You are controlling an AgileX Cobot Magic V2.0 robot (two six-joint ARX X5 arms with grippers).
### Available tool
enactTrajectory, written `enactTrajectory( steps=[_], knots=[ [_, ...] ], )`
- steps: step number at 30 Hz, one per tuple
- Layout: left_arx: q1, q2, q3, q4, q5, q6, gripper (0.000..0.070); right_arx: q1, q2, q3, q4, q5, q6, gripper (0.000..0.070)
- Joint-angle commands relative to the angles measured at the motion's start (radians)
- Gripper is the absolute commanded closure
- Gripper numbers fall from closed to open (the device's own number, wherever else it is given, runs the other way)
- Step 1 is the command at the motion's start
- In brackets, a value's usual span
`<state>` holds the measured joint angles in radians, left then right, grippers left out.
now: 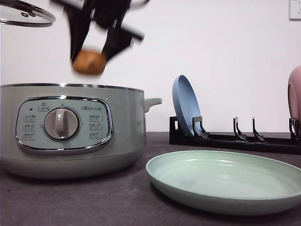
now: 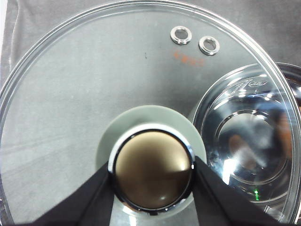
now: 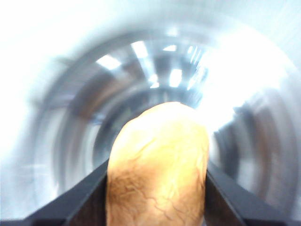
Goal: Transfer potato from steamer to green plate
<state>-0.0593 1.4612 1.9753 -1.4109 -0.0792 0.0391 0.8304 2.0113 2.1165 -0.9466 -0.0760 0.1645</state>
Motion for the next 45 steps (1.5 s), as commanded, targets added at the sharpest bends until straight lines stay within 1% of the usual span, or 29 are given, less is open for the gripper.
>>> enactTrajectory(
  steps=[1, 10, 13, 15, 18, 23, 25, 29, 35, 39, 42, 45],
  knots=[
    [0.001, -0.012, 0.032, 0.018, 0.001, 0.002, 0.07, 0.002, -0.016, 0.025, -0.033, 0.008, -0.047, 0.0572],
    [0.0, -0.012, 0.032, 0.019, 0.032, 0.002, 0.07, -0.056, -0.201, 0.009, -0.213, 0.029, -0.091, 0.0572],
    [0.0, -0.012, 0.032, 0.019, 0.038, 0.002, 0.07, -0.078, -0.269, -0.058, -0.238, 0.04, -0.101, 0.0576],
    [0.0, -0.012, 0.032, 0.019, 0.046, 0.002, 0.07, -0.092, -0.334, -0.147, -0.221, 0.054, -0.102, 0.0577],
    [0.0, -0.012, 0.032, 0.019, 0.061, 0.002, 0.07, -0.113, -0.455, -0.339, -0.141, 0.054, -0.102, 0.0577],
    [-0.01, -0.012, 0.032, 0.021, 0.061, 0.002, 0.07, -0.14, -0.642, -0.64, -0.007, 0.046, -0.102, 0.0577],
    [-0.016, -0.012, 0.032, 0.021, 0.061, 0.002, 0.07, -0.15, -0.702, -0.734, 0.034, 0.038, -0.103, 0.0577],
    [-0.033, -0.012, 0.032, 0.021, 0.063, 0.002, 0.07, -0.168, -0.784, -0.884, 0.104, -0.005, -0.103, 0.0577],
    [-0.064, -0.012, 0.032, 0.021, 0.065, 0.002, 0.07, -0.17, -0.812, -1.059, 0.232, -0.038, -0.101, 0.0577],
    [-0.087, -0.012, 0.032, 0.02, 0.068, 0.002, 0.07, -0.17, -0.809, -1.178, 0.36, -0.062, -0.09, 0.0577],
    [-0.103, -0.012, 0.032, 0.02, 0.095, 0.002, 0.07, -0.172, -0.809, -1.27, 0.458, -0.062, -0.064, 0.0577],
    [-0.116, -0.012, 0.032, 0.021, 0.114, 0.002, 0.07, -0.182, -0.809, -1.347, 0.536, -0.054, -0.059, 0.0577]
  ],
)
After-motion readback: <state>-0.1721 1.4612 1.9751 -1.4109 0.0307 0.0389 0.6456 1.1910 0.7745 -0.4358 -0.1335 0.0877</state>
